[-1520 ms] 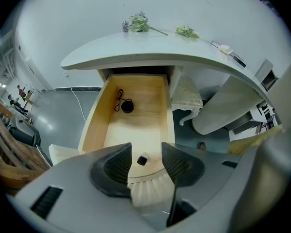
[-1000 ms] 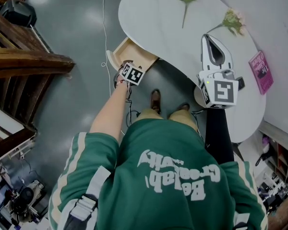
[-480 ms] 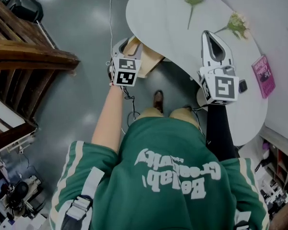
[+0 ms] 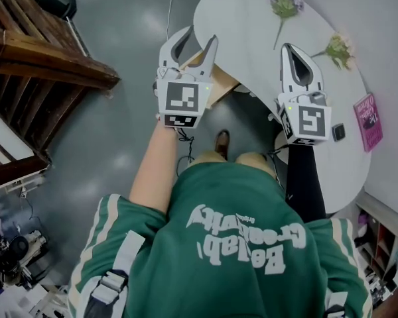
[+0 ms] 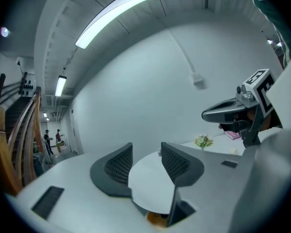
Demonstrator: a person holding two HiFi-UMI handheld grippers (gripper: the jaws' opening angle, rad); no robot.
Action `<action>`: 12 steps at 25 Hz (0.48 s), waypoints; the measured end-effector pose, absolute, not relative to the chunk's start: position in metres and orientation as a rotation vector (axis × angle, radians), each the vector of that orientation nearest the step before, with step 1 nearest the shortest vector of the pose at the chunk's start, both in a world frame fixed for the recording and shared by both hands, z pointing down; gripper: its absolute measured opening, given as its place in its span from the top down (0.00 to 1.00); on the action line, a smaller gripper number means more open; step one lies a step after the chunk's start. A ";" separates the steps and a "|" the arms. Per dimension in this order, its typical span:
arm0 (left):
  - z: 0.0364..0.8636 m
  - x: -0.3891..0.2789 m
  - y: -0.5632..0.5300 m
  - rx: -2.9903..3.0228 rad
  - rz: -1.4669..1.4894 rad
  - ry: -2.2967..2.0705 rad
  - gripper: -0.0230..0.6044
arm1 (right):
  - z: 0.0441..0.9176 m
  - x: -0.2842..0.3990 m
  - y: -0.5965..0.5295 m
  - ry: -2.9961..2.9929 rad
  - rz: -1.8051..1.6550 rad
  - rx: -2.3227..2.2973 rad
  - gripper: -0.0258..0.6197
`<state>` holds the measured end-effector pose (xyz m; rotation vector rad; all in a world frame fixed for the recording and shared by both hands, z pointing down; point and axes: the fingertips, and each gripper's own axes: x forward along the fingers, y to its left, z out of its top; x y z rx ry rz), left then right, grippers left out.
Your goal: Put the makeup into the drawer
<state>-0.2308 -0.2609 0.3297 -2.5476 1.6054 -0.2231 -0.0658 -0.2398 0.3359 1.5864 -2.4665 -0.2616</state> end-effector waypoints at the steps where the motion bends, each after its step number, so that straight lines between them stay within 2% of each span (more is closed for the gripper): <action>1: 0.328 -0.232 -0.260 -2.542 -0.222 1.608 0.65 | 0.335 -0.068 -0.240 -2.472 -0.265 1.581 0.95; 3: 0.322 -0.234 -0.259 -2.519 -0.213 1.623 0.70 | 0.332 -0.071 -0.240 -2.480 -0.273 1.575 0.95; 6: 0.314 -0.239 -0.258 -2.460 -0.187 1.667 0.94 | 0.331 -0.069 -0.240 -2.482 -0.277 1.577 0.95; 12: 0.306 -0.233 -0.258 -2.467 -0.151 1.656 0.94 | 0.327 -0.062 -0.240 -2.471 -0.282 1.600 0.95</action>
